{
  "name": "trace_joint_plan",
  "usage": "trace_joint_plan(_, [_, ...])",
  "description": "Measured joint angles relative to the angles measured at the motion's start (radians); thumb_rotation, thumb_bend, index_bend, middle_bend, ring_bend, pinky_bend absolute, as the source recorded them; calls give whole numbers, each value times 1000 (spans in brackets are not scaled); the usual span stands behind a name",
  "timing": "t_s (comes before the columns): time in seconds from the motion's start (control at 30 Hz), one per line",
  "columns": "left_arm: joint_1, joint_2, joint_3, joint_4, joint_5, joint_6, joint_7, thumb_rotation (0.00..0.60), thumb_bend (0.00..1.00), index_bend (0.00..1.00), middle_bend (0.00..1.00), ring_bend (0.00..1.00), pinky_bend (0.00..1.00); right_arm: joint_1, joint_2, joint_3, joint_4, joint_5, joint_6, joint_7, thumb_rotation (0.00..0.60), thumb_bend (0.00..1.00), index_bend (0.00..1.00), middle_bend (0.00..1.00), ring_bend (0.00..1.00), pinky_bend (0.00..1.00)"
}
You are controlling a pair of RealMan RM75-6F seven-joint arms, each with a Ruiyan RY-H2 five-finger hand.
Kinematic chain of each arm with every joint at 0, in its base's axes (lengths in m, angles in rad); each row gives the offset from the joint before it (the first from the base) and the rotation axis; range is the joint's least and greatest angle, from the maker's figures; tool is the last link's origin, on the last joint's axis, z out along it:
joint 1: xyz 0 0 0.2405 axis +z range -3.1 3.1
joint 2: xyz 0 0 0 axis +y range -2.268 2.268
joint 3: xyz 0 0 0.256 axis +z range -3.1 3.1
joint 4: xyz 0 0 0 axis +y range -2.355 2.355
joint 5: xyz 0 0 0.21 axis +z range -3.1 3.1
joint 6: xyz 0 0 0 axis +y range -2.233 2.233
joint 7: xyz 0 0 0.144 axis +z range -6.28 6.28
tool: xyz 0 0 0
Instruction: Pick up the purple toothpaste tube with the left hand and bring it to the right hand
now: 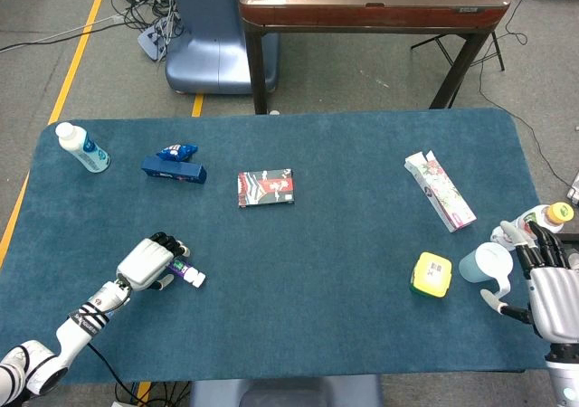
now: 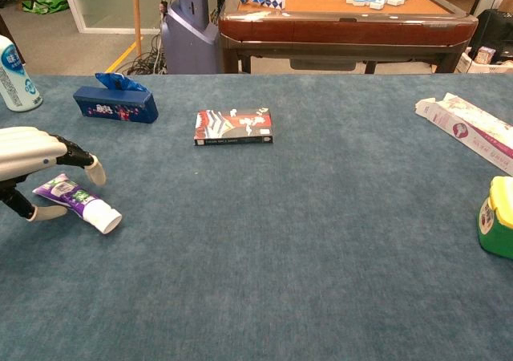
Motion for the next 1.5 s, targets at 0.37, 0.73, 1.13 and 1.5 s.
trace_joint_plan(0.37, [-6,-41,7,80,-8,3,-36,600,296,393,410,281,181,-9,4,-5,-6,-10,10,-1,600,95,107,170,0,0])
trace_joint_plan(0.73, [-2,-79,4,145,-19,31,-98,600,295,550,612,417,181,-5,5,-6,-15,-23,3,-15,600,96,107,170,0,0])
trace_joint_plan(1.13, [8,-12,-14,38,-54,50,-161,600,345,545,615,423,181,50,16,-7,-31,-62,-76,-40,600,96,107,170,0,0])
trace_joint_plan(1.5, [1,114,-43,-205,-80,56,-226,600,420,537,630,454,214,144,16,6,-58,-130,-175,-73,600,149,107,170,0,0])
